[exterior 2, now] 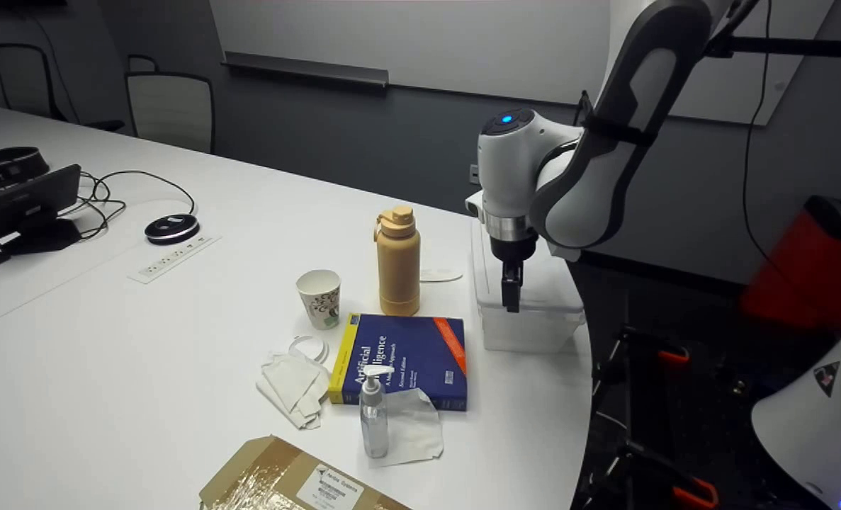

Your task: Open the lid on the container then put the pump bottle in the container.

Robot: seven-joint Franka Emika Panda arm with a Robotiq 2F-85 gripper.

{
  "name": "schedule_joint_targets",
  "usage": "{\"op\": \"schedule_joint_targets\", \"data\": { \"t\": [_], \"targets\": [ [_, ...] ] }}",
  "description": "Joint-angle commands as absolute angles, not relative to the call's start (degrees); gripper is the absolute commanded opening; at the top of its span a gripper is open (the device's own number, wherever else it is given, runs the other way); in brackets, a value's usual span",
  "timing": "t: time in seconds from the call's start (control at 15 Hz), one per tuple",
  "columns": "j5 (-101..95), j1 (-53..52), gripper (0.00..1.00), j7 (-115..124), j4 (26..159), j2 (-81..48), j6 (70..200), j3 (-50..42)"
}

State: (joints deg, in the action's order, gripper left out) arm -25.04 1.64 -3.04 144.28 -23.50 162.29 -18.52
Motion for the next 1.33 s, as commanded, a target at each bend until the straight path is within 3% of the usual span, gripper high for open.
{"op": "schedule_joint_targets", "data": {
  "t": [0.0, 1.27],
  "targets": [
    [-27.4, -2.7, 1.0, 2.0, 143.1, -25.6, 162.0, -20.8],
    [-34.9, -13.1, 1.0, 15.7, 142.6, -28.9, 161.3, -29.7]
  ]
}}
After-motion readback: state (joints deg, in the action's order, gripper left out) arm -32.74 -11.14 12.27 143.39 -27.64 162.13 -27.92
